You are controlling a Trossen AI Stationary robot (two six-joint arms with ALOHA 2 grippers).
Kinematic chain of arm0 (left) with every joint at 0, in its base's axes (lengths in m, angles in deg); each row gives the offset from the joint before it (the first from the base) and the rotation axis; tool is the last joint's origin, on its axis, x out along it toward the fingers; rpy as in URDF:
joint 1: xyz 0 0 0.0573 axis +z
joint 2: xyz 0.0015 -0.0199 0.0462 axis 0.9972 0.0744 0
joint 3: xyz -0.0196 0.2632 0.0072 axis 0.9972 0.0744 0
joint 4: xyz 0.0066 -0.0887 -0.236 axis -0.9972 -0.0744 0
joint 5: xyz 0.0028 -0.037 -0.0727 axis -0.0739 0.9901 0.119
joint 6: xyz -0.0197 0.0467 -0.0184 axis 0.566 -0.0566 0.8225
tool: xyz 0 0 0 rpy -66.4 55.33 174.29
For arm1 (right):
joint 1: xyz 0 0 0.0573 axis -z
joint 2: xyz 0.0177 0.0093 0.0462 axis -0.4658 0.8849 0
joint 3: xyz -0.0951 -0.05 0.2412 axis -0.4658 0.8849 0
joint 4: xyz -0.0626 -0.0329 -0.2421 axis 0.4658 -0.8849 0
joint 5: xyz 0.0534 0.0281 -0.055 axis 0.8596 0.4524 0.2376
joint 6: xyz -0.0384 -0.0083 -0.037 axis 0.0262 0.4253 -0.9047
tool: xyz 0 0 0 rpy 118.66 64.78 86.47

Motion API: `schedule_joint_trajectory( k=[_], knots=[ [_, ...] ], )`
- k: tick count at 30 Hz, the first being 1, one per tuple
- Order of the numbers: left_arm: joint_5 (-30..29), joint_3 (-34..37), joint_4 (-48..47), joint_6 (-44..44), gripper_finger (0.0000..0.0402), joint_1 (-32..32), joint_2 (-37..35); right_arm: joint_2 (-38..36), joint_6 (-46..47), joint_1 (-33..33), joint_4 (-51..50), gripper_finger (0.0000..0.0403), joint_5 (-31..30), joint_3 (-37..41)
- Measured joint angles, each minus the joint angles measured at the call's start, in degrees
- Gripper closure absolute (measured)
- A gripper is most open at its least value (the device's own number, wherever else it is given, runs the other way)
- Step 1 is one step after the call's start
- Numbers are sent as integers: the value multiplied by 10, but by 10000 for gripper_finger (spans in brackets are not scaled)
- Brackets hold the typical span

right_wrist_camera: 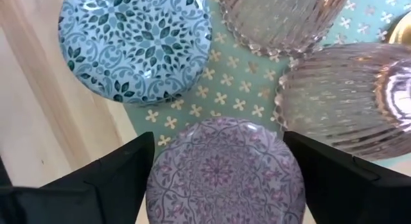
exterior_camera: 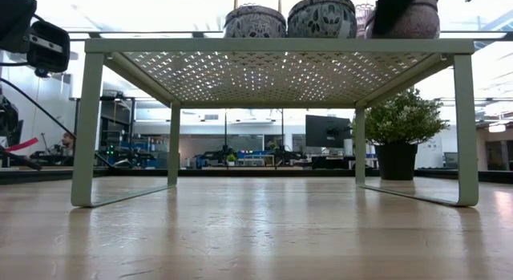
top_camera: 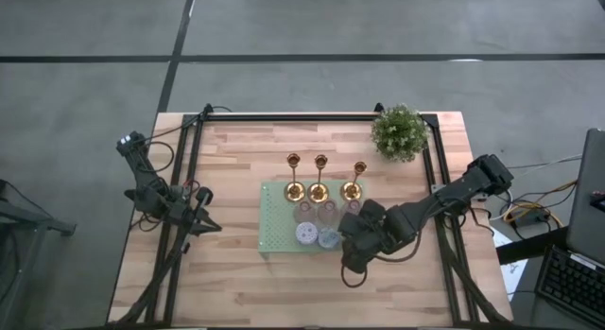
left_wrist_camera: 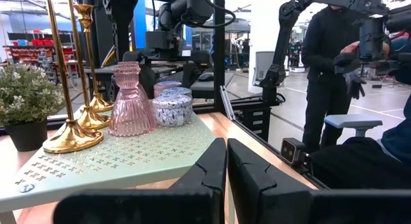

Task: Pick & Place candle stick holders
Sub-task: Put the pink scented candle on the shelf, then return to Home Position

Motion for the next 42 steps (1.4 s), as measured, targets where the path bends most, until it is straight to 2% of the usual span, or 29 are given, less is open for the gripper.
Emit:
schedule_joint_trajectory(
  k=[8,23,33,38,42],
  knots=[
    [0,0,0,0,383,0,0,0,-6,0,0,37,-11,-3],
    [0,0,0,0,383,0,0,-23,-19,0,-5,37,-12,-4],
    [0,0,0,0,383,0,0,-75,-34,0,-11,37,-30,-4],
    [0,0,0,0,383,0,0,-105,-46,-7,-25,63,-58,-4],
    [0,0,0,0,383,0,0,-126,-65,-17,-22,119,-63,-4]
  ],
)
